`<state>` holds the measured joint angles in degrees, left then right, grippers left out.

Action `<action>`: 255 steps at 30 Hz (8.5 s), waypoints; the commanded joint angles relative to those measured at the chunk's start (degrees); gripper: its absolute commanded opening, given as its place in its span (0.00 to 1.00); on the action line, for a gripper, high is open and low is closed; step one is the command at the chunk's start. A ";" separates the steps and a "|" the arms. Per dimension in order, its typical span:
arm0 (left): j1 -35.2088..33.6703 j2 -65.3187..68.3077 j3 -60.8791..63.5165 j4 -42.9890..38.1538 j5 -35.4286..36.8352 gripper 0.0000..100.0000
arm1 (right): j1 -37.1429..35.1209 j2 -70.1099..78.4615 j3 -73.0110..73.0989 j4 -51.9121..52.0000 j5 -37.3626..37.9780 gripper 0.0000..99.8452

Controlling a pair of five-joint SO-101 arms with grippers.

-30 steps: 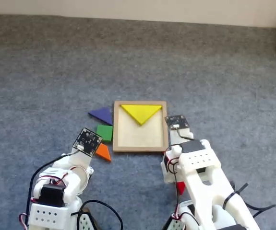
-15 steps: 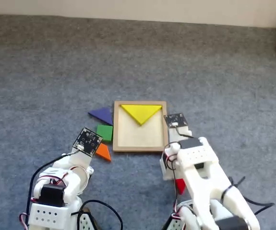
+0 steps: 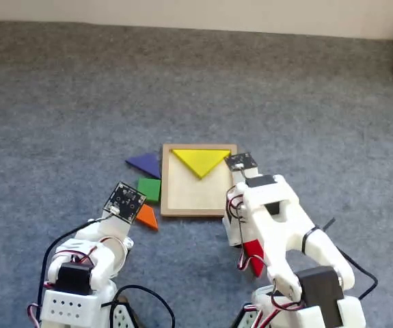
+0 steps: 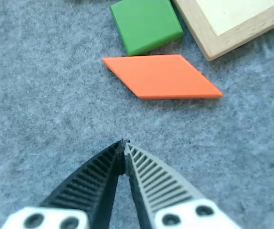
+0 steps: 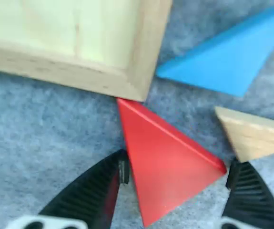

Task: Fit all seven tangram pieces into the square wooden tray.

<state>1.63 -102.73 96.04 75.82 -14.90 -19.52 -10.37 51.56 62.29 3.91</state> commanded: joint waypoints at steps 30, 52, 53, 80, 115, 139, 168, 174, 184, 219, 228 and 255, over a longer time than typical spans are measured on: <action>-0.31 -1.54 1.10 0.18 -0.35 0.00 | -0.13 -0.92 -3.74 6.73 5.71 0.19; -0.31 -1.54 1.10 0.18 -0.35 0.00 | -1.54 -18.68 2.15 10.07 -14.33 0.38; -0.31 -1.54 1.10 0.18 -0.35 0.00 | -2.33 -18.68 3.30 10.07 -14.33 0.38; -0.31 -1.54 1.10 0.18 -0.35 0.00 | -4.44 -19.38 16.04 -4.00 -12.04 0.16; -0.31 -1.54 1.10 0.18 -0.35 0.00 | -15.43 -18.95 -2.24 11.47 -22.07 0.32; -0.22 -1.54 1.10 0.18 -0.35 0.00 | -15.60 -18.68 15.43 -4.00 -33.49 0.26; -0.22 -1.54 1.10 0.18 -0.35 0.00 | -17.01 -19.56 15.34 -19.82 -16.97 0.01; -0.22 -1.54 1.10 0.18 -0.35 0.00 | -17.80 -22.81 15.25 -16.22 -16.79 0.00; -0.22 -1.54 1.10 0.18 -0.35 0.00 | -17.54 -38.90 15.25 -8.84 -16.79 0.00; -0.31 -1.54 1.10 0.18 -0.35 0.00 | -24.22 -21.67 2.86 18.15 -9.85 0.00; -0.22 -1.54 1.10 0.18 -0.35 0.00 | -27.03 -19.21 16.31 -1.80 -15.21 0.00; -0.31 -1.54 1.10 0.18 -0.35 0.00 | -1.98 -17.98 -9.36 -2.86 -14.95 0.00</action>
<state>1.63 -102.73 96.04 75.82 -14.90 -24.26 -27.60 45.76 59.65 -10.77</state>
